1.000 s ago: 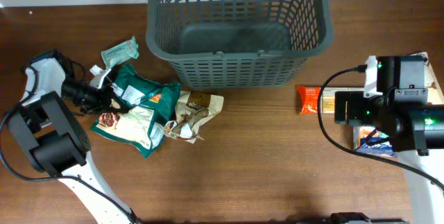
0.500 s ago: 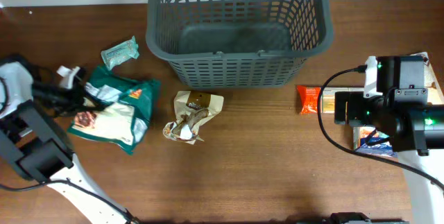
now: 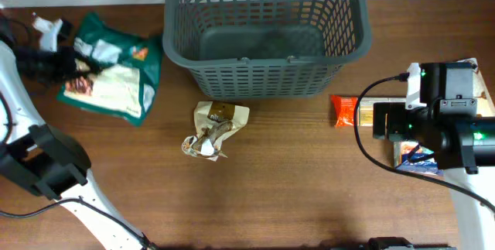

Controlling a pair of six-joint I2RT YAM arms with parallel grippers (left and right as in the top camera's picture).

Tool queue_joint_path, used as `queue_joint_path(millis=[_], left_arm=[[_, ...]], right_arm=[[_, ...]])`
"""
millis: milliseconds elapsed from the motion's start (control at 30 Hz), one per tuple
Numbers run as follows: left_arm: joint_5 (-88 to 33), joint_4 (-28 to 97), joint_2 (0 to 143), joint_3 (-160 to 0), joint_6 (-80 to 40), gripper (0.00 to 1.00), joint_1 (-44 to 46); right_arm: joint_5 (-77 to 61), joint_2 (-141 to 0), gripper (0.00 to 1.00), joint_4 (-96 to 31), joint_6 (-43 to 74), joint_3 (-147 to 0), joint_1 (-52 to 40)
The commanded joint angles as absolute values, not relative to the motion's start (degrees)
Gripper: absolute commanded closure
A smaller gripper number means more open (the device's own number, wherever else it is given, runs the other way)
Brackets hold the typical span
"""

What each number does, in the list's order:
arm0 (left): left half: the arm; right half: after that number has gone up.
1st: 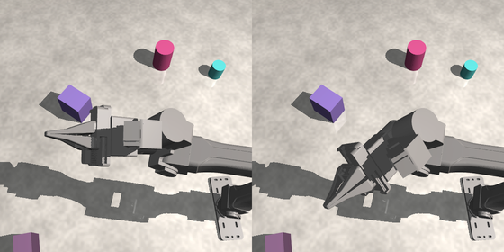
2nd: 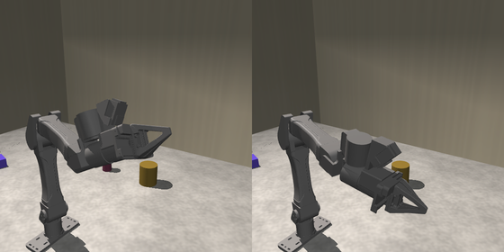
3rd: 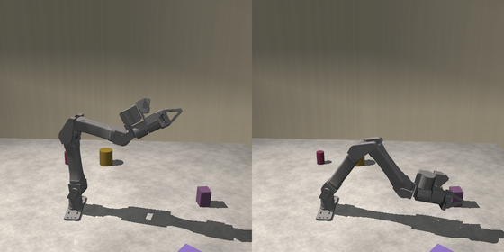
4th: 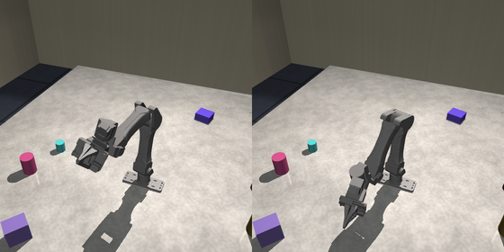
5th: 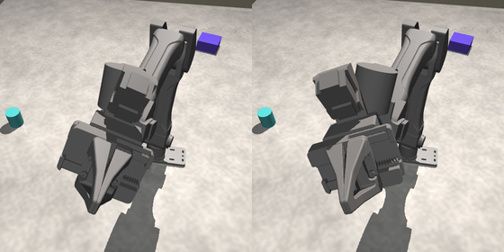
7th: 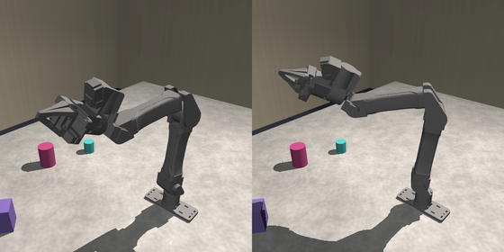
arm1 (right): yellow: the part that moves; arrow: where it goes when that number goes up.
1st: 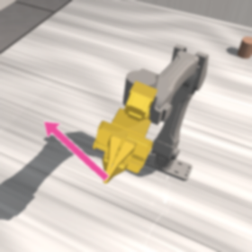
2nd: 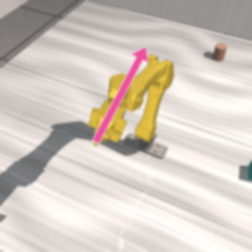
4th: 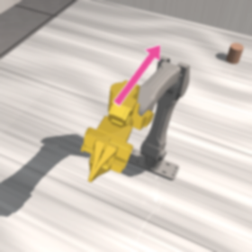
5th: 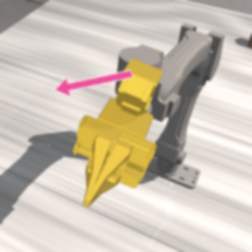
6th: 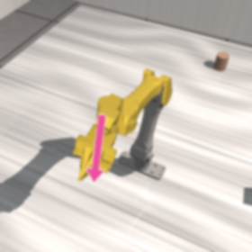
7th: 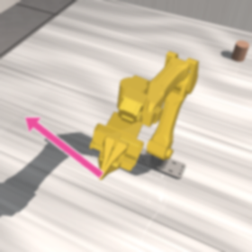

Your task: Pack container

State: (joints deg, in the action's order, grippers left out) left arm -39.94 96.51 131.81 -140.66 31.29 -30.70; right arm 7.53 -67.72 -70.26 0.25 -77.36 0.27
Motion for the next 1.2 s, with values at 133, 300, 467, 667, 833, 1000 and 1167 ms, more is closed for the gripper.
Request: queue_joint_path(millis=[133, 300, 467, 667, 833, 1000, 1167], left_arm=[[-51.5, 95.4, 129.7, -159.5, 21.2, 0.98, -30.6], [-51.0, 92.6, 129.6, -171.4, 15.9, 0.98, -29.6], [-54.7, 89.9, 129.5, -180.0, 12.9, 0.98, -27.0], [-61.7, 81.4, 126.4, -179.7, 13.4, 0.98, -18.2], [-61.2, 77.6, 126.0, -179.7, 20.3, 0.98, -7.5], [-50.0, 80.0, 126.0, -178.6, 34.4, 0.98, 4.5], [-34.2, 80.0, 126.0, -173.1, 39.5, 0.98, 13.4]], right_arm=[[8.4, -67.7, 0.01, -70.3, 1.0, -78.2, 0.0], [8.4, -67.7, 0.01, -70.3, 1.0, -78.2, 0.0], [8.4, -67.7, 0.01, -70.3, 1.0, -78.2, 0.0], [8.2, -67.7, 0.01, -70.0, 1.0, -78.2, 0.0], [8.0, -67.7, 0.01, -70.3, 1.0, -78.2, 0.0], [8.0, -67.7, 0.01, -71.0, 1.0, -78.2, 0.0], [8.0, -67.7, 0.01, -72.4, 1.0, -78.2, 0.0]])
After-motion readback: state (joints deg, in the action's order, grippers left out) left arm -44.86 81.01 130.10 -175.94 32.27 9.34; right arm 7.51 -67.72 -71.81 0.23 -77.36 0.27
